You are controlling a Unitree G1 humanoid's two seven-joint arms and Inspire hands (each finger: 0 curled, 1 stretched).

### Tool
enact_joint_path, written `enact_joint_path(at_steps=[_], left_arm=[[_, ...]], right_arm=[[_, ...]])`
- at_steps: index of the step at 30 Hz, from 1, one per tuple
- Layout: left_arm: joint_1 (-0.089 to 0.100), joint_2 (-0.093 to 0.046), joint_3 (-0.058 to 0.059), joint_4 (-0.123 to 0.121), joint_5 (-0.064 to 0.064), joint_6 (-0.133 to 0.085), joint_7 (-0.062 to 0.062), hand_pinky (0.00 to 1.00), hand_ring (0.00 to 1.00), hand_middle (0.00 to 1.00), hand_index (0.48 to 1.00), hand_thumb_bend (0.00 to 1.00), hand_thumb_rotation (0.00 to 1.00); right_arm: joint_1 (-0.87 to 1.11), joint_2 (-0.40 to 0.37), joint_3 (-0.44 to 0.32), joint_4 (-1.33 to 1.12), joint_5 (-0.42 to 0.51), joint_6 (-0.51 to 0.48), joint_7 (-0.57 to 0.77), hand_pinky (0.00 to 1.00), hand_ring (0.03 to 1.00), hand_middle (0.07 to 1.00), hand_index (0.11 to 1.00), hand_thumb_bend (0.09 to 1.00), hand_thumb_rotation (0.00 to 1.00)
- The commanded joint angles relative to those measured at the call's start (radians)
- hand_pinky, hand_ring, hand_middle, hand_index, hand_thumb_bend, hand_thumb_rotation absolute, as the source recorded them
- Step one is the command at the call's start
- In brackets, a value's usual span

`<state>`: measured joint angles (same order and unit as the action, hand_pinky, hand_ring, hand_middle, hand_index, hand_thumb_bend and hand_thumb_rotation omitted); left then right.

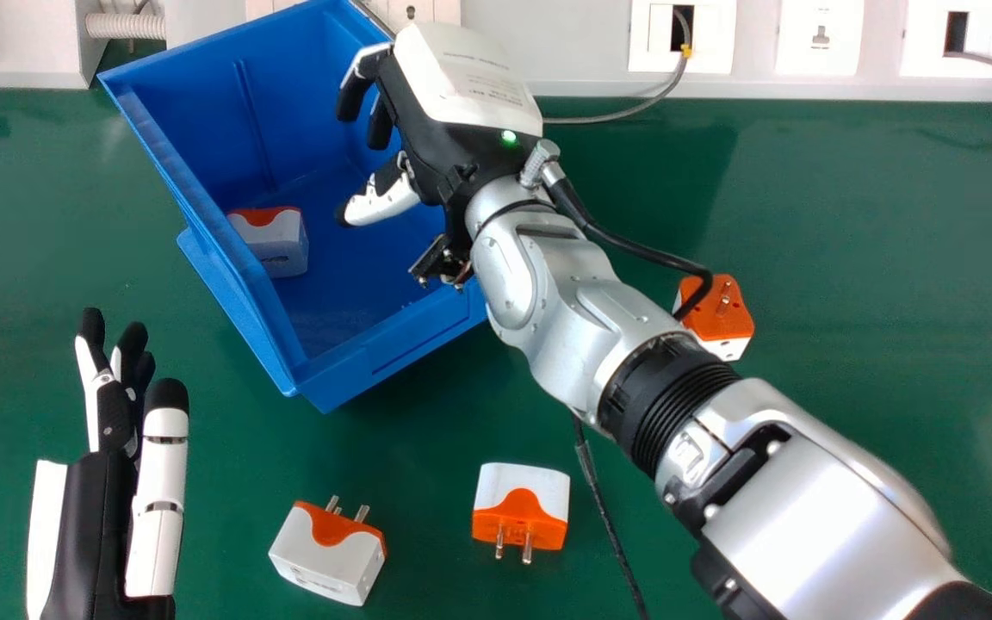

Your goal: Pick all objects and put in blue box

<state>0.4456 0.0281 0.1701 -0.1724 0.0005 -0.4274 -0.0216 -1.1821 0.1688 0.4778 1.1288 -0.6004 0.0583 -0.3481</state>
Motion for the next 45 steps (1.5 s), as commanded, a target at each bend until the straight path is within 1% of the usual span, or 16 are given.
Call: enact_joint_path(at_steps=[1,5,7,8,10,12,15,18,20,21,25,32,34,36,42,45], left_arm=[[-0.005,0.01,-0.001,0.0,-0.013,-0.026,-0.009,1.0,1.0,1.0,1.0,0.32,0.99],[-0.008,0.01,0.001,0.0,-0.003,-0.02,-0.005,1.0,1.0,1.0,1.0,0.34,0.98],[-0.009,0.012,0.002,-0.001,0.003,-0.016,-0.003,1.0,1.0,1.0,1.0,0.33,0.99],[-0.01,0.012,0.002,-0.001,0.002,-0.014,-0.003,1.0,1.0,1.0,1.0,0.33,0.99],[-0.013,0.011,0.0,0.002,-0.007,-0.015,-0.006,1.0,1.0,1.0,1.0,0.32,0.99],[-0.014,0.007,-0.001,0.0,-0.012,-0.011,-0.005,1.0,1.0,1.0,1.0,0.31,0.99],[-0.016,0.008,-0.001,0.0,-0.009,-0.007,-0.004,1.0,1.0,1.0,1.0,0.3,0.99],[-0.017,0.009,0.0,0.003,-0.012,-0.012,-0.006,1.0,1.0,1.0,1.0,0.29,0.99],[-0.02,0.008,0.0,0.004,-0.022,-0.009,-0.01,1.0,1.0,1.0,1.0,0.3,0.99],[-0.02,0.007,0.0,0.004,-0.028,-0.008,-0.012,1.0,1.0,1.0,1.0,0.29,0.99],[-0.022,0.004,0.001,0.006,-0.022,-0.007,-0.006,1.0,1.0,1.0,1.0,0.3,0.98],[-0.018,0.002,-0.001,0.006,-0.023,-0.015,-0.008,1.0,1.0,1.0,1.0,0.3,0.96],[-0.016,0.003,0.0,0.007,-0.018,-0.017,-0.006,1.0,1.0,1.0,1.0,0.31,0.98],[-0.016,0.004,0.0,0.005,-0.021,-0.015,-0.009,1.0,1.0,1.0,1.0,0.31,0.98],[-0.016,0.005,-0.001,-0.005,-0.041,-0.007,-0.02,1.0,1.0,1.0,1.0,0.33,0.97],[-0.019,0.009,0.003,-0.008,-0.029,-0.006,-0.018,1.0,1.0,1.0,1.0,0.31,0.96]], right_arm=[[0.039,0.044,0.006,-0.093,-0.003,0.014,-0.017,0.29,0.423,0.535,0.538,0.493,0.0],[0.226,-0.021,0.05,-0.38,-0.045,0.036,-0.005,0.34,0.399,0.509,0.574,0.498,0.0],[0.361,-0.058,0.056,-0.573,-0.049,0.037,0.021,0.43,0.54,0.637,0.515,0.5,0.1],[0.43,-0.084,0.065,-0.671,-0.057,0.032,0.039,0.49,0.604,0.69,0.642,0.492,0.1],[0.554,-0.131,0.083,-0.841,-0.088,0.026,0.058,0.53,0.662,0.732,0.738,0.499,0.12],[0.662,-0.177,0.1,-0.982,-0.122,0.028,0.074,0.53,0.673,0.75,0.749,0.509,0.17],[0.834,-0.245,0.103,-1.173,-0.143,0.017,0.106,0.53,0.668,0.745,0.737,0.534,0.19],[0.981,-0.312,0.096,-1.308,-0.153,-0.001,0.127,0.56,0.7,0.762,0.76,0.506,0.26],[1.075,-0.354,0.088,-1.372,-0.167,-0.02,0.118,0.59,0.723,0.771,0.765,0.508,0.29],[1.116,-0.374,0.084,-1.395,-0.172,-0.031,0.11,0.59,0.731,0.774,0.766,0.51,0.32],[1.253,-0.435,0.047,-1.438,-0.171,-0.075,0.108,0.65,0.771,0.808,0.801,0.521,0.38],[1.344,-0.479,0.008,-1.396,-0.227,-0.093,0.098,0.69,0.823,0.849,0.834,0.552,0.5],[1.353,-0.482,0.007,-1.377,-0.243,-0.093,0.096,0.69,0.82,0.845,0.831,0.562,0.51],[1.354,-0.48,0.009,-1.35,-0.254,-0.096,0.092,0.7,0.819,0.843,0.828,0.565,0.5],[1.336,-0.462,0.023,-1.262,-0.295,-0.088,0.08,0.68,0.803,0.831,0.811,0.575,0.44],[1.309,-0.449,0.034,-1.201,-0.313,-0.079,0.073,0.67,0.793,0.823,0.803,0.574,0.42]])
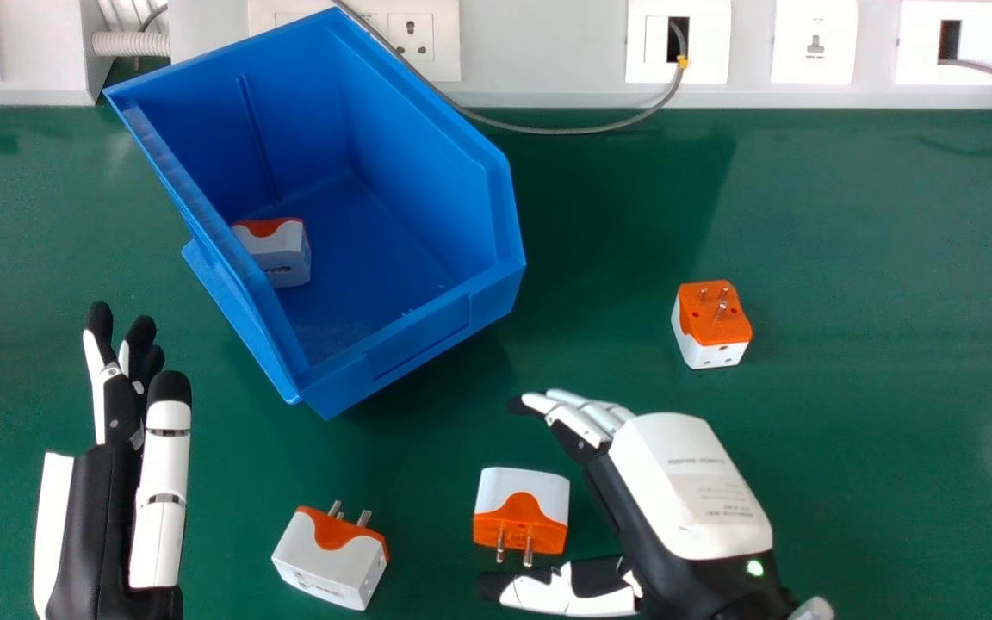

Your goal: Pick all objects and put in blue box

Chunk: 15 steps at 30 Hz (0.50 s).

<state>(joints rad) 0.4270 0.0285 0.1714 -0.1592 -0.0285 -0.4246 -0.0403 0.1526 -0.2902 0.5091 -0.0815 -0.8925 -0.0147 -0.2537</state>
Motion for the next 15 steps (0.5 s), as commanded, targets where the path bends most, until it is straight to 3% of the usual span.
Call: enact_joint_path(at_steps=[1,5,8,15], left_arm=[[-0.002,0.009,0.002,-0.021,0.0,-0.008,0.0,1.0,1.0,1.0,1.0,0.31,0.96],[-0.007,0.012,0.003,-0.022,0.002,-0.006,0.001,1.0,1.0,1.0,1.0,0.31,0.96],[-0.008,0.011,0.002,-0.033,0.013,0.007,0.008,1.0,1.0,1.0,1.0,0.32,0.96],[-0.006,0.01,-0.002,-0.044,0.007,0.017,0.003,1.0,1.0,1.0,1.0,0.31,0.96]], right_arm=[[-0.033,0.014,0.005,0.023,-0.027,-0.003,-0.022,0.67,0.79,0.821,0.8,0.573,0.41],[-0.068,0.033,0.014,0.088,-0.055,0.014,-0.024,0.67,0.787,0.818,0.793,0.573,0.39],[-0.089,0.041,0.018,0.125,-0.065,0.016,-0.034,0.66,0.78,0.812,0.788,0.563,0.39],[-0.144,0.064,0.032,0.223,-0.093,0.043,-0.064,0.63,0.755,0.792,0.767,0.563,0.38]])
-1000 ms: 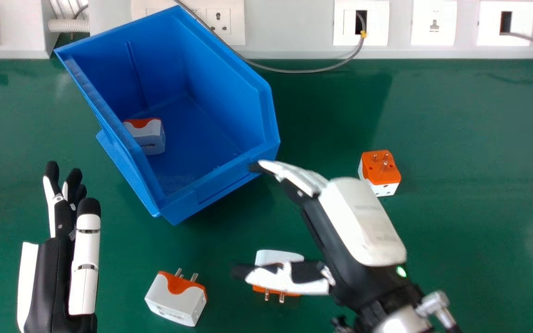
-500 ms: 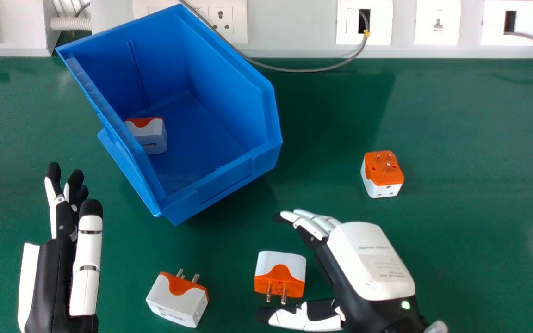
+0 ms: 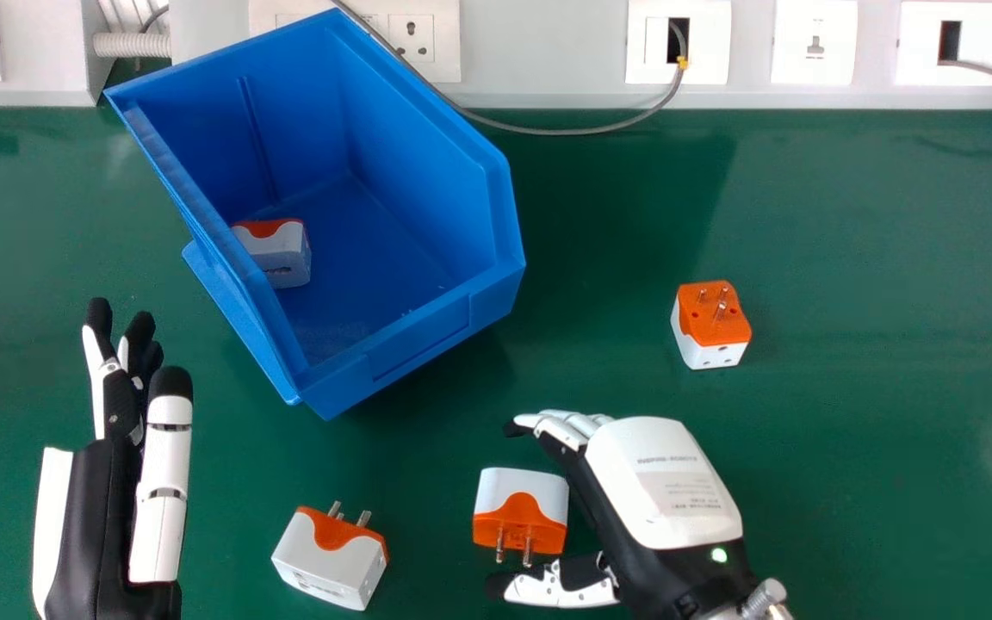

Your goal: Pick all objects and put in blue box

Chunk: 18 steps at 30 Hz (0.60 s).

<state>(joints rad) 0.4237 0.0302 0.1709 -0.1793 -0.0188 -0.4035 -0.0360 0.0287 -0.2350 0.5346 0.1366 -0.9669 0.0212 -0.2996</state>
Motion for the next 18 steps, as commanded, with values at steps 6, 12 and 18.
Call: enact_joint_path(at_steps=[6,12,18], left_arm=[[-0.007,0.005,0.002,-0.014,-0.004,-0.015,0.001,1.0,1.0,1.0,1.0,0.31,0.96],[-0.005,0.005,0.003,-0.015,-0.003,-0.016,0.0,1.0,1.0,1.0,1.0,0.31,0.96],[-0.005,0.01,0.003,-0.019,0.0,-0.015,-0.003,1.0,1.0,1.0,1.0,0.31,0.96]], right_arm=[[-0.063,0.02,0.021,0.07,-0.034,0.03,-0.03,0.63,0.75,0.791,0.762,0.543,0.35],[-0.096,0.026,0.033,0.113,-0.034,0.046,-0.03,0.63,0.746,0.787,0.757,0.506,0.31],[-0.123,0.029,0.038,0.191,-0.021,0.009,-0.12,0.52,0.603,0.648,0.646,0.623,0.03]])
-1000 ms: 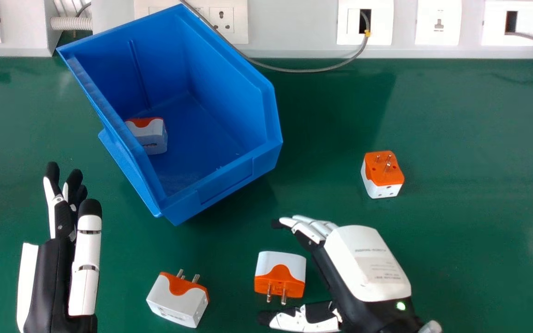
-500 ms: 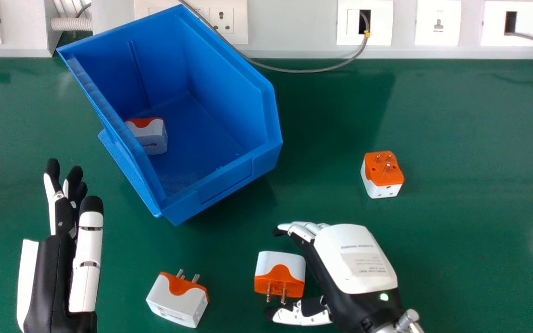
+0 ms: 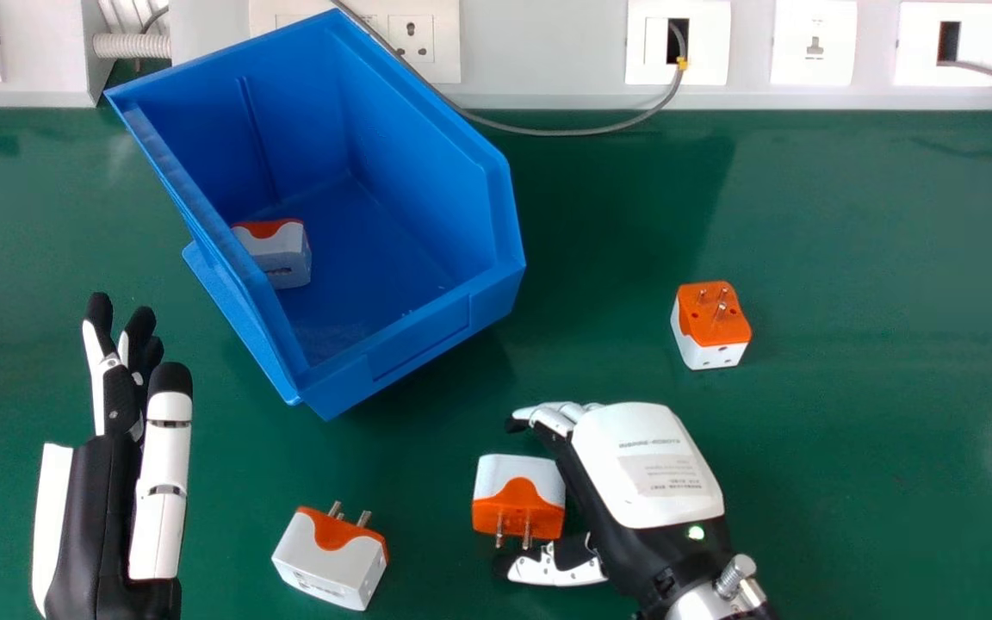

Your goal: Pick all objects and put in blue box

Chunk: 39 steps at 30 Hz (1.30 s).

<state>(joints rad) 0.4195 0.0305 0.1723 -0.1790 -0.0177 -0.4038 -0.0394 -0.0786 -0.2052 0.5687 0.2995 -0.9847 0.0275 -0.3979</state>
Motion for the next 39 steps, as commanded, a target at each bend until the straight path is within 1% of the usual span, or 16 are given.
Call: enact_joint_path(at_steps=[1,3,4,5,7,9,13,15,17,19,21,24,26,30,34,39], left_arm=[[-0.002,0.009,0.002,-0.019,-0.002,-0.014,0.001,1.0,1.0,1.0,1.0,0.31,0.96],[-0.007,0.006,0.003,-0.018,-0.002,-0.016,0.004,1.0,1.0,1.0,1.0,0.31,0.95],[-0.009,0.005,0.003,-0.018,-0.002,-0.015,0.005,1.0,1.0,1.0,1.0,0.31,0.94],[-0.01,0.004,0.003,-0.018,-0.003,-0.013,0.006,1.0,1.0,1.0,1.0,0.3,0.94],[-0.009,0.004,0.002,-0.026,-0.004,-0.007,0.007,1.0,1.0,1.0,1.0,0.29,0.93],[-0.01,0.004,0.001,-0.029,-0.003,-0.006,0.007,1.0,1.0,1.0,1.0,0.3,0.93],[-0.016,0.005,0.001,-0.027,-0.015,-0.007,0.001,1.0,1.0,1.0,1.0,0.3,0.93],[-0.018,0.007,0.002,-0.027,-0.014,-0.005,0.0,1.0,1.0,1.0,1.0,0.3,0.93],[-0.022,0.008,0.003,-0.022,-0.011,-0.009,0.001,1.0,1.0,1.0,1.0,0.29,0.93],[-0.024,0.008,0.003,-0.02,-0.018,-0.007,-0.003,1.0,1.0,1.0,1.0,0.29,0.93],[-0.026,0.007,0.003,-0.021,-0.02,-0.003,-0.004,1.0,1.0,1.0,1.0,0.31,0.93],[-0.026,0.007,0.001,-0.025,-0.015,0.002,-0.003,1.0,1.0,1.0,1.0,0.32,0.92],[-0.026,0.006,0.0,-0.022,-0.011,-0.002,-0.001,1.0,1.0,1.0,1.0,0.32,0.92],[-0.023,0.003,-0.004,-0.025,-0.008,0.003,0.003,1.0,1.0,1.0,1.0,0.33,0.94],[-0.02,0.003,-0.007,-0.027,0.004,0.001,0.008,1.0,1.0,1.0,1.0,0.31,0.94],[-0.023,0.003,-0.008,-0.016,0.001,-0.007,0.007,1.0,1.0,1.0,1.0,0.31,0.95]], right_arm=[[-0.021,0.001,0.002,0.044,0.003,-0.01,-0.042,0.48,0.569,0.61,0.616,0.603,0.02],[-0.028,0.008,-0.007,0.063,0.027,-0.023,-0.042,0.34,0.397,0.467,0.536,0.545,0.01],[-0.029,0.01,-0.013,0.062,0.043,-0.025,-0.023,0.29,0.341,0.429,0.522,0.53,0.0],[-0.028,0.011,-0.018,0.054,0.065,-0.023,0.007,0.26,0.311,0.413,0.521,0.521,0.0],[-0.025,0.01,-0.023,0.034,0.091,-0.008,0.056,0.25,0.31,0.419,0.529,0.511,0.0],[-0.021,0.008,-0.028,0.018,0.109,-0.007,0.079,0.23,0.296,0.428,0.527,0.507,0.0],[-0.015,0.006,-0.034,-0.006,0.128,0.002,0.111,0.19,0.253,0.422,0.518,0.505,0.0],[-0.011,0.005,-0.036,-0.019,0.131,0.005,0.116,0.18,0.239,0.422,0.513,0.506,0.0],[-0.007,0.003,-0.035,-0.032,0.125,0.013,0.122,0.18,0.239,0.419,0.515,0.506,0.0],[-0.005,0.002,-0.037,-0.042,0.125,0.016,0.125,0.19,0.25,0.419,0.521,0.505,0.0],[0.0,0.004,-0.042,-0.053,0.134,0.015,0.127,0.18,0.244,0.412,0.524,0.504,0.0],[0.009,0.004,-0.046,-0.079,0.133,0.023,0.132,0.18,0.237,0.405,0.521,0.503,0.0],[0.015,0.003,-0.049,-0.097,0.132,0.026,0.138,0.18,0.236,0.4,0.519,0.503,0.0],[0.04,-0.004,-0.06,-0.188,0.134,0.04,0.169,0.17,0.224,0.402,0.512,0.505,0.0],[0.067,-0.012,-0.078,-0.323,0.13,0.034,0.181,0.17,0.224,0.4,0.519,0.504,0.0],[0.08,-0.01,-0.1,-0.464,0.148,0.006,0.196,0.14,0.189,0.413,0.516,0.508,0.0]])
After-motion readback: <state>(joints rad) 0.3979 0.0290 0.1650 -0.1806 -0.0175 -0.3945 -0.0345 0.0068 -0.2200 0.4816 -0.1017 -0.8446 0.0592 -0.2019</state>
